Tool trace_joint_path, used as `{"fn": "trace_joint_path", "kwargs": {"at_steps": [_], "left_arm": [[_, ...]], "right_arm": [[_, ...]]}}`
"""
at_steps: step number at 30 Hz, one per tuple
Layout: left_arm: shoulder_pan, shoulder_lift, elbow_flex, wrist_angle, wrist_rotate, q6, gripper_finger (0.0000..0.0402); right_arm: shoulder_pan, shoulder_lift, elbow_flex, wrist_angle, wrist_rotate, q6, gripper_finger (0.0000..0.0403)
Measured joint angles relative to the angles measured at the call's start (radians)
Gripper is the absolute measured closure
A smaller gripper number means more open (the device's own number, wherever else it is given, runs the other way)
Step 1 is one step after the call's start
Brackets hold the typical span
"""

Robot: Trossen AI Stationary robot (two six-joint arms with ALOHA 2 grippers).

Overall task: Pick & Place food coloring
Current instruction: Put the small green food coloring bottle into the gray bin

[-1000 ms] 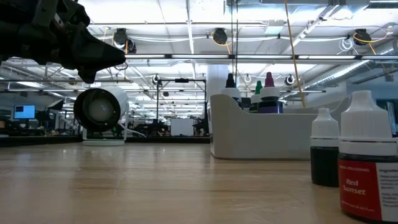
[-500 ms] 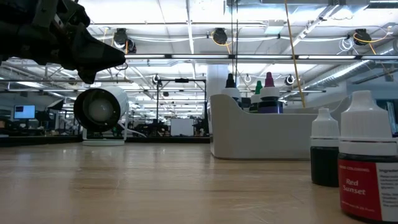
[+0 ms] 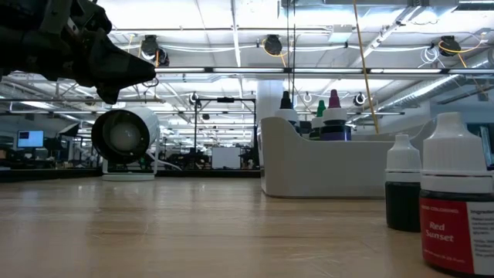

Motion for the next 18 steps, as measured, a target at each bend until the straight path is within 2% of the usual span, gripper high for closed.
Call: {"fn": "trace_joint_path", "kwargs": {"at_steps": [14, 18], "left_arm": [[0.0, 0.0, 0.0, -0.012, 0.0, 0.0, 0.0334], [0.0, 0.0, 0.0, -0.013, 0.001, 0.0, 0.0334]], "right_arm": [[-0.003, 0.0, -0.001, 0.0, 0.053, -0.006, 0.0247], [-0.002, 0.0, -0.001, -0.001, 0.051, 0.0, 0.0268]]}}
